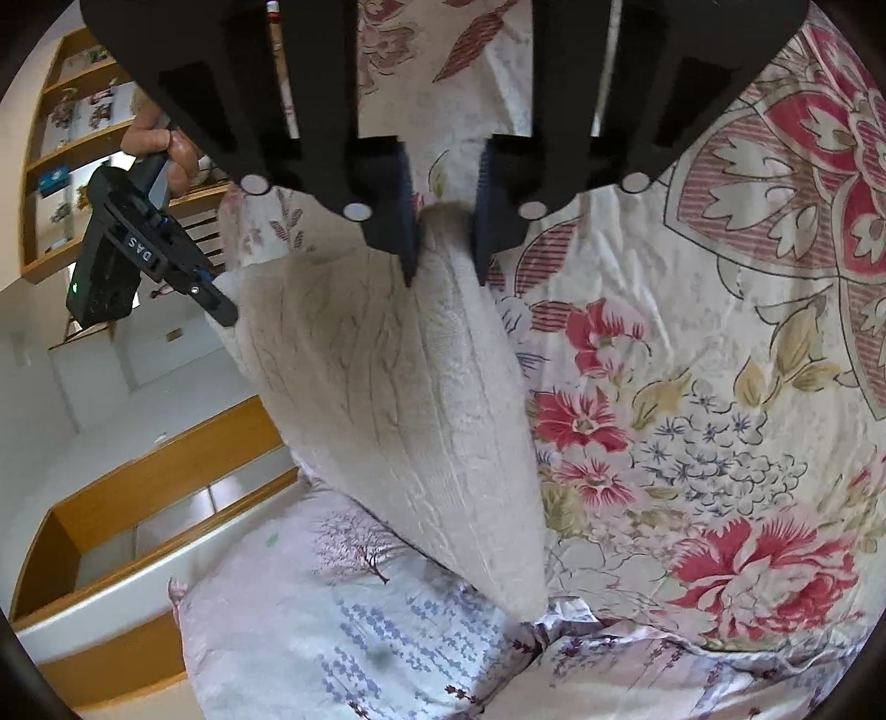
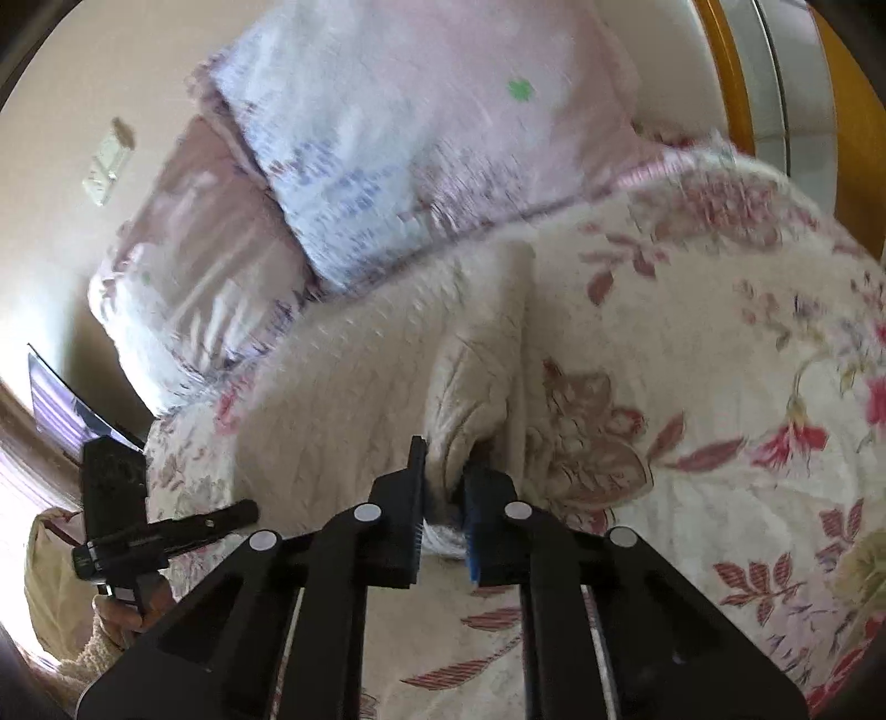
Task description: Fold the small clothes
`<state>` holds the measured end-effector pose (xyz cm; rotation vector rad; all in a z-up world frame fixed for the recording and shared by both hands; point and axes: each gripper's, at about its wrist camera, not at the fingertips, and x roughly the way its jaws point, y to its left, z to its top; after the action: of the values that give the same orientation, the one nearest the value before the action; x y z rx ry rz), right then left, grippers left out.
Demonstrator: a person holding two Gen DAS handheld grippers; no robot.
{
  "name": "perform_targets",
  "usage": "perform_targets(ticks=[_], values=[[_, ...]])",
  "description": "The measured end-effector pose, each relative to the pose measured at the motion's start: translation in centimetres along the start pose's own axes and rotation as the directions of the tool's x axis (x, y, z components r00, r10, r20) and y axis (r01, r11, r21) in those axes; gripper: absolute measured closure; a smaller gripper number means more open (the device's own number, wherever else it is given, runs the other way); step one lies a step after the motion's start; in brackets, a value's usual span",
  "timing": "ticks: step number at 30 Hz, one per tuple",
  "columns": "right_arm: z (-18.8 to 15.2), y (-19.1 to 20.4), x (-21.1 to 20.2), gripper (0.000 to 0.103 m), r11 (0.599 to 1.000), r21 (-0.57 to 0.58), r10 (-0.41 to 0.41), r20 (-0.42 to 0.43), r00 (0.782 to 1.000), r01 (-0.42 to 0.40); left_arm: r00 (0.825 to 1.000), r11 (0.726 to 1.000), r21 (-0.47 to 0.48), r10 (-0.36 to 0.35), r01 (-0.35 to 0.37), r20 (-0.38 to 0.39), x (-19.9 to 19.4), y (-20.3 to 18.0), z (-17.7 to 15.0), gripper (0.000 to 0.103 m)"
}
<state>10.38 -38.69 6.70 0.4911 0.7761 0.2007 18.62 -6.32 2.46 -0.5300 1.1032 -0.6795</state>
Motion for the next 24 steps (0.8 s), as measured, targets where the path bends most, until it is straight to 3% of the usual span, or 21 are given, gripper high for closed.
perform_targets(ticks=[4, 7, 11, 18, 19, 21, 23, 24], values=[[0.3, 0.0, -1.6, 0.093, 1.0, 0.004, 0.0, 0.057, 0.998, -0.001, 0.999, 0.999, 0.009, -0.044, 0.044, 0.021, -0.8, 0.5, -0.5, 0.089], [-0.9, -1.7, -0.2, 0.094, 0.996, 0.02, -0.09, -0.003, 0.996, 0.09, 0.997, 0.997, 0.006, -0.071, 0.071, 0.022, -0.8, 1.2, -1.0, 0.09], [-2.3, -3.8, 1.7, 0.094, 0.987, 0.06, -0.144, -0.066, 0.987, 0.148, 0.996, 0.996, -0.012, -0.087, 0.087, 0.013, -0.2, 1.9, -1.6, 0.09], [-2.5, -4.3, 1.9, 0.093, 0.989, 0.081, -0.119, -0.07, 0.99, 0.124, 0.997, 0.997, -0.007, -0.077, 0.077, 0.011, -0.1, 2.0, -2.0, 0.088], [-2.2, -4.2, 1.5, 0.092, 0.99, 0.097, -0.093, -0.067, 0.993, 0.099, 0.997, 0.997, -0.001, -0.077, 0.077, 0.011, -0.2, 1.8, -1.9, 0.086], [-1.4, -4.3, 0.8, 0.078, 0.99, 0.139, -0.034, -0.039, 0.999, 0.039, 0.998, 0.998, 0.005, -0.06, 0.06, 0.016, -0.6, 1.3, -1.4, 0.08], [-0.2, -4.5, 0.7, 0.065, 0.984, 0.18, -0.002, -0.007, 1.0, 0.003, 0.998, 0.998, -0.009, -0.057, 0.057, 0.028, -0.8, 1.4, -0.5, 0.063], [0.3, -4.7, 0.8, 0.065, 0.98, 0.197, 0.017, -0.002, 1.0, -0.016, 0.998, 0.999, -0.017, -0.051, 0.051, 0.037, -0.8, 1.4, -0.1, 0.056]])
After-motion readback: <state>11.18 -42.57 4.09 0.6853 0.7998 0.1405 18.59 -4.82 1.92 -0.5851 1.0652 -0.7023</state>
